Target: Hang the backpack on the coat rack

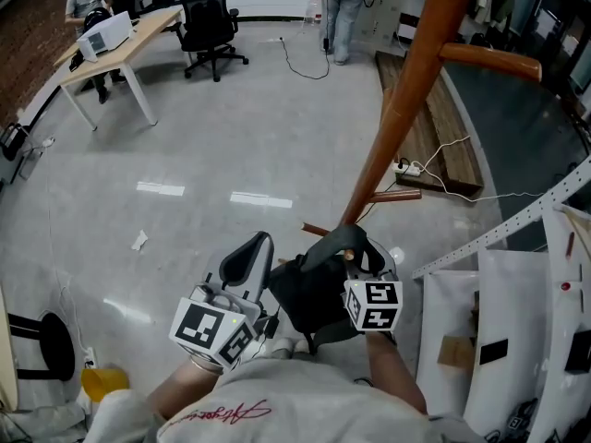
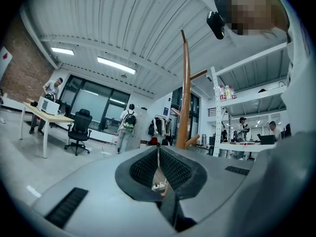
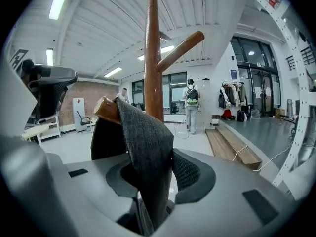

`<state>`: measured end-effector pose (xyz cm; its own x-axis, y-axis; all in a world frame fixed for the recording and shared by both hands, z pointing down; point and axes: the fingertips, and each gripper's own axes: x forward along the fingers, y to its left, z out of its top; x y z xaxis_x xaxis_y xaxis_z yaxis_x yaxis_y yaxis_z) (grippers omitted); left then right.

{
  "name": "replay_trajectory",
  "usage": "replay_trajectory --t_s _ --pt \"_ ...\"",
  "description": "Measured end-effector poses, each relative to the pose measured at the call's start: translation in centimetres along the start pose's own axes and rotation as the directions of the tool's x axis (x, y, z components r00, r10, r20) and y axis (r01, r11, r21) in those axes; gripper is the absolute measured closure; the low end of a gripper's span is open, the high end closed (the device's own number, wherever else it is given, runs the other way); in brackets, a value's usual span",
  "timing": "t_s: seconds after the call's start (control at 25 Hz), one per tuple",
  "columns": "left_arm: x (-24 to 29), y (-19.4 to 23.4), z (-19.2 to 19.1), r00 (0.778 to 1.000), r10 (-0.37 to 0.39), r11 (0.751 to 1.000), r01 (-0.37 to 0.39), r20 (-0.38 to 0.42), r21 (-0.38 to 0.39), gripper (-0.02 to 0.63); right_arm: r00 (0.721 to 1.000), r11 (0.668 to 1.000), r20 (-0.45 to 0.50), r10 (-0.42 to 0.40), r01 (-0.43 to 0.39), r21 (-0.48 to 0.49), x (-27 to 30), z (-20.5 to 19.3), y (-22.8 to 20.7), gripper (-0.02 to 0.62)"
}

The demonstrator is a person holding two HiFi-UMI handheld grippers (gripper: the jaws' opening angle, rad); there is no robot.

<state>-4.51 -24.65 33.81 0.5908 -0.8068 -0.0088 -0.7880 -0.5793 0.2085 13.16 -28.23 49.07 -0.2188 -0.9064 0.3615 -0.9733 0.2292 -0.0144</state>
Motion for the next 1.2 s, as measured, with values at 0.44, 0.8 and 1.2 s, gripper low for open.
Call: replay_trajectory --t_s 0.44,0.8,1.2 --pt "-1.4 -1.3 -0.7 1.0 -0.013 1.0 0.013 -0.007 -0.009 0.584 1.0 1.0 -0.018 -0.023 0.023 -0.007 -2.1 -1.6 0.3 0.459" --pt "-1.3 -2.6 -0.4 0.999 -0.046 0.999 0.046 0.005 -0.01 0.584 0.994 0.999 0.11 0.025 -0.022 -0.029 -7.7 3.8 1.4 0.46" --pt "0.1 -5.0 -0.1 0.994 -0.11 0.994 0.11 0.019 -0.008 0.584 0.927 0.987 0.357 0.119 -0.073 -0.14 -14.4 12.7 4.0 0.561"
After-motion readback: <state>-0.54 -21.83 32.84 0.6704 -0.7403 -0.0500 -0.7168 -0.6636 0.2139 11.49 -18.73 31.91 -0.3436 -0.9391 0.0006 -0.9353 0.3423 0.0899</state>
